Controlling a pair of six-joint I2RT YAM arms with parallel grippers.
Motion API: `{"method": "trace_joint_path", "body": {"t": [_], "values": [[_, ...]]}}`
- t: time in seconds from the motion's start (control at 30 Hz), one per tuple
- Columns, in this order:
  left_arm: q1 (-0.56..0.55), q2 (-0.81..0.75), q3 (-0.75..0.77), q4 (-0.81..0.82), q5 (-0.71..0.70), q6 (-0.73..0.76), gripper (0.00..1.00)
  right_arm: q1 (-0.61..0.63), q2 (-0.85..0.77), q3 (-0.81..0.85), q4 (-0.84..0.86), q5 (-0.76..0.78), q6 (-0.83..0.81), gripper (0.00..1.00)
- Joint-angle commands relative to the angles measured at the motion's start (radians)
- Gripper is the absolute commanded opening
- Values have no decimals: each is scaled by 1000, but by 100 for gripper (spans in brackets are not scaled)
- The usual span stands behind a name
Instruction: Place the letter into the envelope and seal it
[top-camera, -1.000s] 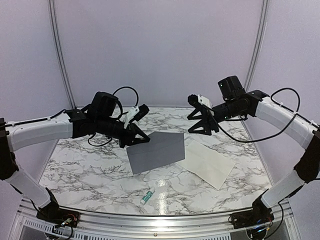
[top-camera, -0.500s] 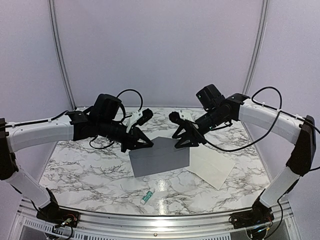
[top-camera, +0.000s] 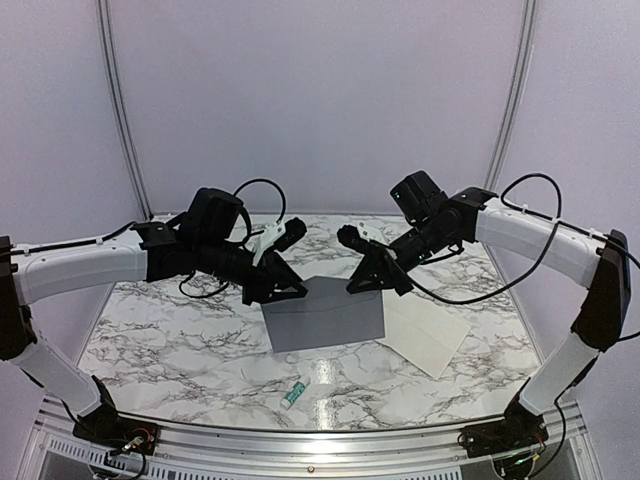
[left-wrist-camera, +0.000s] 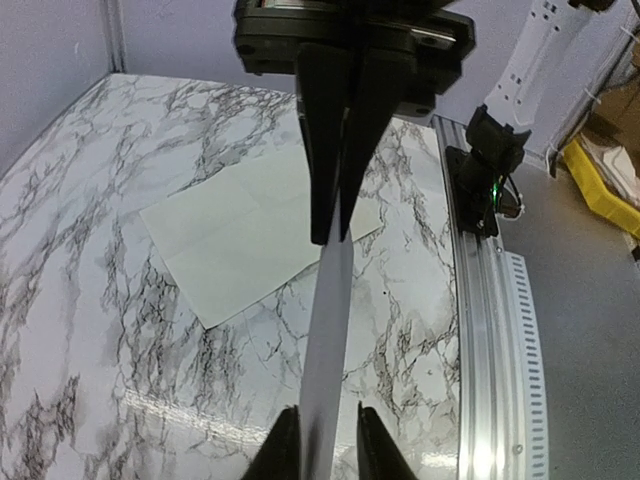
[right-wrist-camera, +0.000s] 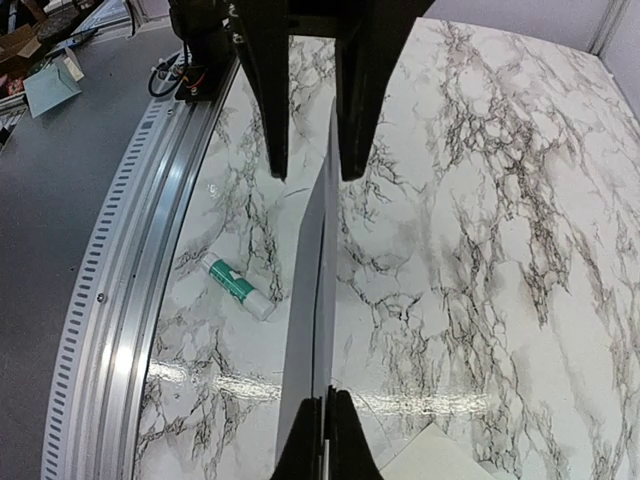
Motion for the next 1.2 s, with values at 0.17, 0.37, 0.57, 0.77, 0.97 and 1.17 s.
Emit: {"method": "trace_joint_path", "body": {"t": [0.17,0.37,0.57,0.77,0.97,1.17], "values": [[-17,-3,3,0,-14,2,30,10,4,73,-28,-46,-2,0],[-29,14,3,1,-22,5,39,11,14,82,-23,-70,9,0],[-49,38,1,1,-39,15,39,11,20,79,-15,-96,19,0],[-51,53,8,2,-27,12,16,11,17,74,-18,-118,18,0],[-50,58,11,6,-27,7,3,12,5,48,-4,-117,20,0],[-51,62,6,7,-17,5,0,9,-5,32,13,-105,37,0]]}}
